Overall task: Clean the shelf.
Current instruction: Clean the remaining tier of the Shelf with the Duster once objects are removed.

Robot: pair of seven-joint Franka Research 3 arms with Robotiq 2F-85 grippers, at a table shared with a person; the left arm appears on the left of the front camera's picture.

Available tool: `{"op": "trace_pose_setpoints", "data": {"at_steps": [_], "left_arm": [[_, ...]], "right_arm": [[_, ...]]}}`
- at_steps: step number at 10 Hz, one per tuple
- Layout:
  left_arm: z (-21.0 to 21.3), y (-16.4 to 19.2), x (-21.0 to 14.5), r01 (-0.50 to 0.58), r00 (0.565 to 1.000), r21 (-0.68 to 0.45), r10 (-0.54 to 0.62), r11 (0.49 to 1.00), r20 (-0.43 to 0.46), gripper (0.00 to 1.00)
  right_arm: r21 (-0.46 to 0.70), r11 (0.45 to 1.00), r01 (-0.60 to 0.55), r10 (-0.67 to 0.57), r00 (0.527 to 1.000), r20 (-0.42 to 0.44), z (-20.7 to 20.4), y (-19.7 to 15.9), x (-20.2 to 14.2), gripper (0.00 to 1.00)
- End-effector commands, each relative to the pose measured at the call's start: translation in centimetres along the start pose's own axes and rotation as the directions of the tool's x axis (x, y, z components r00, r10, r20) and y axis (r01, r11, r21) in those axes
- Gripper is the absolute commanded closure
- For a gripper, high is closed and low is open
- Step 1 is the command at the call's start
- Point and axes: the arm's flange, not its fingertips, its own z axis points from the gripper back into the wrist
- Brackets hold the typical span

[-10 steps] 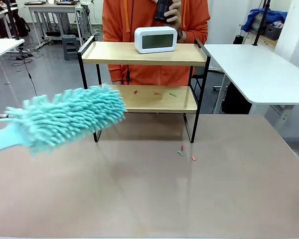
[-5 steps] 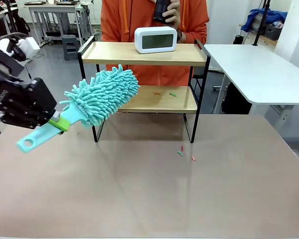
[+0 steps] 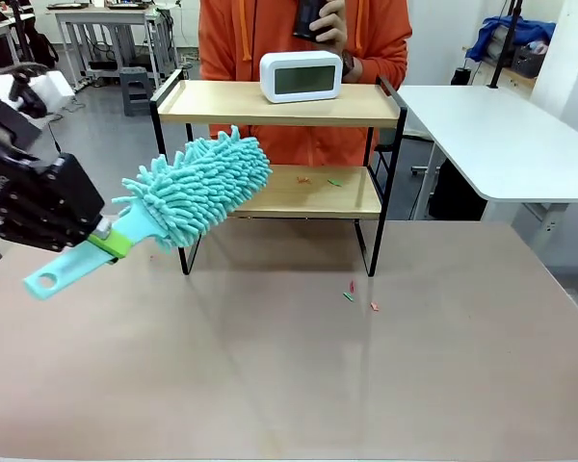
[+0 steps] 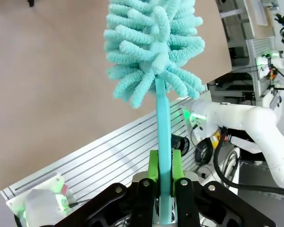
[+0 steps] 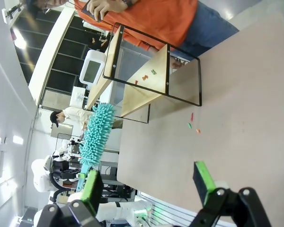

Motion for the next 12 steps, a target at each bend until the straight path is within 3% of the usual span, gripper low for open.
{"op": "trace_pose_setpoints", "data": {"at_steps": [1,2,8,11,12], "left_arm": [[-2.5,-0.1,2.3,-0.019,1.0,0.007,0.019,1.0,0.02,0.88],[-3.4,0.1,3.6,-0.052,0.995,0.042,0.049,0.998,0.085,1.0],[-8.7,2.3,10.1,-0.183,0.943,0.137,0.135,0.973,0.305,1.0],[-11.2,2.3,12.7,-0.177,0.941,0.209,0.103,0.962,0.323,1.0],[-12.0,2.1,13.5,-0.179,0.955,0.199,0.122,0.963,0.269,1.0]], "right_arm": [[0.023,0.999,-0.025,0.025,1.0,0.017,-0.1,0.1,0.3,0.0],[0.023,0.999,-0.025,0.025,1.0,0.017,-0.1,0.1,0.3,0.0],[0.023,0.999,-0.025,0.025,1.0,0.017,-0.1,0.1,0.3,0.0],[0.023,0.999,-0.025,0.025,1.0,0.017,-0.1,0.1,0.3,0.0],[0.023,0.999,-0.025,0.025,1.0,0.017,-0.1,0.1,0.3,0.0]]}}
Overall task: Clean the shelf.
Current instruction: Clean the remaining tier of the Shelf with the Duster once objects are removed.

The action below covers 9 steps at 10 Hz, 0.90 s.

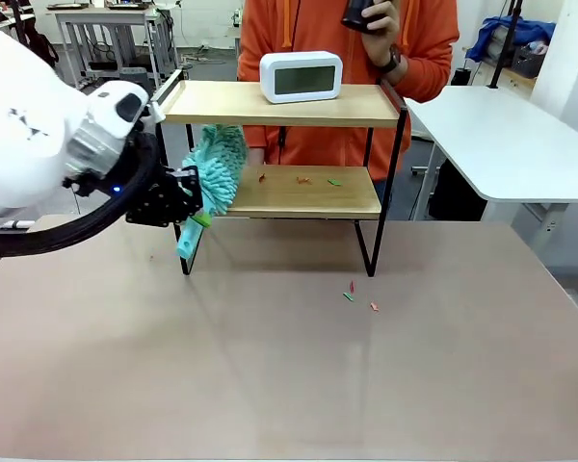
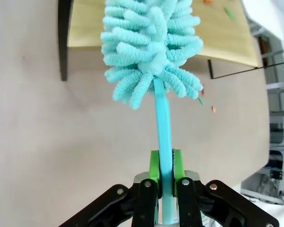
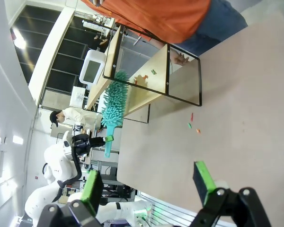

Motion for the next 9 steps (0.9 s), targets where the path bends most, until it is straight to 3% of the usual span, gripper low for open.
{"op": "trace_pose_setpoints", "data": {"at_steps": [1,5,9], "left_arm": [[-1.1,-1.5,1.6,-0.009,0.999,0.025,0.01,1.0,-0.036,1.0],[-3.4,-3.7,3.2,0.028,0.994,0.037,-0.024,0.999,-0.106,1.0],[-5.7,-7.1,2.8,0.115,0.966,-0.024,-0.118,0.993,-0.231,1.0]], "right_arm": [[0.023,0.999,-0.025,0.025,1.0,0.017,-0.1,0.1,0.3,0.0],[0.023,0.999,-0.025,0.025,1.0,0.017,-0.1,0.1,0.3,0.0],[0.023,0.999,-0.025,0.025,1.0,0.017,-0.1,0.1,0.3,0.0]]}}
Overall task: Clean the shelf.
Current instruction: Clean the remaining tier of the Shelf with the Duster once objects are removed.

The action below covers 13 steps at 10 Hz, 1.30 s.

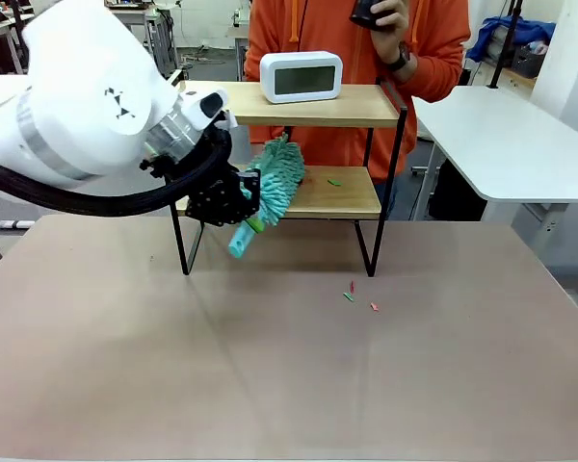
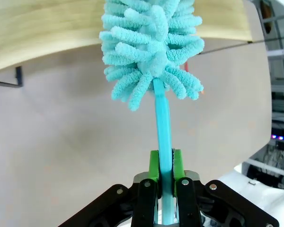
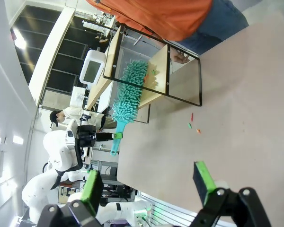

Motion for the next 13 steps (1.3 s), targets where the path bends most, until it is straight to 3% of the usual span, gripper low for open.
{"op": "trace_pose_setpoints", "data": {"at_steps": [1,4,7,9,13], "left_arm": [[-0.6,-1.5,0.8,0.071,0.996,-0.023,-0.072,0.997,-0.057,1.0],[-1.7,-4.4,-0.5,0.198,0.97,-0.055,-0.204,0.979,-0.135,1.0],[0.5,-4.3,-3.9,0.359,0.894,-0.105,-0.374,0.927,-0.247,1.0],[4.2,-2.4,-6.6,0.385,0.887,-0.095,-0.396,0.918,-0.237,1.0],[9.6,1.0,-11.6,0.347,0.923,-0.078,-0.355,0.935,-0.15,1.0]], "right_arm": [[0.022,0.999,-0.025,0.025,1.0,0.017,-0.1,0.1,0.3,0.0],[0.022,0.999,-0.025,0.025,1.0,0.017,-0.1,0.1,0.3,0.0],[0.022,0.999,-0.025,0.025,1.0,0.017,-0.1,0.1,0.3,0.0],[0.022,0.999,-0.025,0.025,1.0,0.017,-0.1,0.1,0.3,0.0],[0.022,0.999,-0.025,0.025,1.0,0.017,-0.1,0.1,0.3,0.0]]}}
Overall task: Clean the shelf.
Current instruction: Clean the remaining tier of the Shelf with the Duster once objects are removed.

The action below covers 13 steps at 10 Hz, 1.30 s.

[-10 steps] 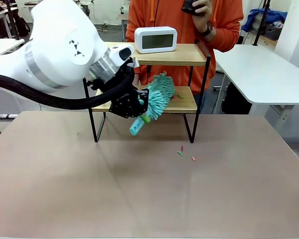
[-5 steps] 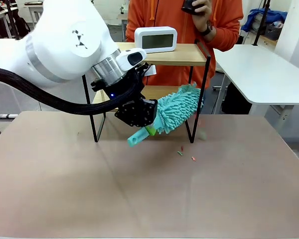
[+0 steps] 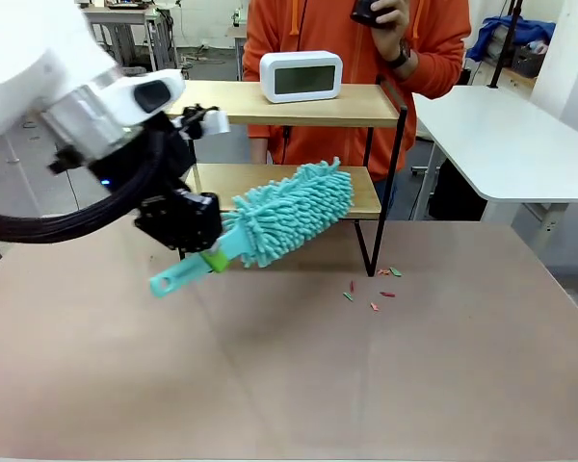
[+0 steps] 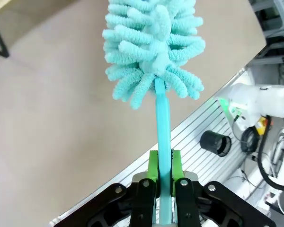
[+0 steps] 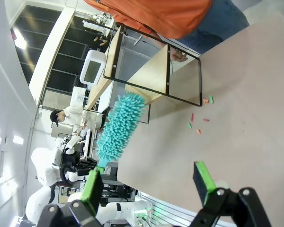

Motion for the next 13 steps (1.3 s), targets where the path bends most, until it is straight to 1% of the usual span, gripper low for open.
{"op": "trace_pose_setpoints", "data": {"at_steps": [1,2,3,4,5,6,7,8,9,10,11,12,13], "left_arm": [[0.5,0.4,-2.1,-0.001,1.0,-0.017,0.002,1.0,0.031,1.0],[1.1,0.7,-2.5,-0.011,0.999,-0.041,0.012,0.999,0.04,1.0],[2.6,1.2,-3.1,0.0,1.0,-0.118,0.004,0.993,0.026,1.0],[5.3,2.4,-4.4,0.027,0.999,-0.215,-0.031,0.976,-0.015,1.0],[8.2,3.7,-6.1,0.076,0.991,-0.308,-0.107,0.948,-0.084,1.0],[11.0,5.2,-8.2,0.112,0.984,-0.369,-0.155,0.923,-0.089,1.0],[13.3,6.6,-9.9,0.155,0.974,-0.442,-0.212,0.883,-0.081,1.0],[15.8,8.3,-11.4,0.203,0.966,-0.523,-0.255,0.828,-0.03,1.0],[17.7,9.7,-12.2,0.191,0.982,-0.538,-0.155,0.821,0.112,1.0],[19.5,11.1,-13.3,0.173,0.968,-0.532,-0.044,0.829,0.246,1.0],[20.9,12.5,-14.7,0.138,0.924,-0.524,0.082,0.841,0.374,1.0],[21.9,14.2,-16.5,0.128,0.852,-0.56,0.199,0.818,0.485,1.0],[22.3,15.5,-17.4,0.066,0.779,-0.578,0.32,0.814,0.54,1.0]], "right_arm": [[0.021,0.999,-0.025,0.025,1.0,0.016,-0.1,0.1,0.3,0.0],[0.021,0.999,-0.025,0.025,1.0,0.016,-0.1,0.1,0.3,0.0],[0.021,0.999,-0.025,0.025,1.0,0.016,-0.1,0.1,0.3,0.0],[0.021,0.999,-0.025,0.025,1.0,0.016,-0.1,0.1,0.3,0.0],[0.021,0.999,-0.025,0.025,1.0,0.016,-0.1,0.1,0.3,0.0],[0.021,0.999,-0.025,0.025,1.0,0.016,-0.1,0.1,0.3,0.0],[0.021,0.999,-0.025,0.025,1.0,0.016,-0.1,0.1,0.3,0.0],[0.021,0.999,-0.025,0.025,1.0,0.016,-0.1,0.1,0.3,0.0],[0.021,0.999,-0.025,0.025,1.0,0.016,-0.1,0.1,0.3,0.0],[0.021,0.999,-0.025,0.025,1.0,0.016,-0.1,0.1,0.3,0.0],[0.021,0.999,-0.025,0.025,1.0,0.016,-0.1,0.1,0.3,0.0],[0.021,0.999,-0.025,0.025,1.0,0.016,-0.1,0.1,0.3,0.0],[0.021,0.999,-0.025,0.025,1.0,0.016,-0.1,0.1,0.3,0.0]]}}
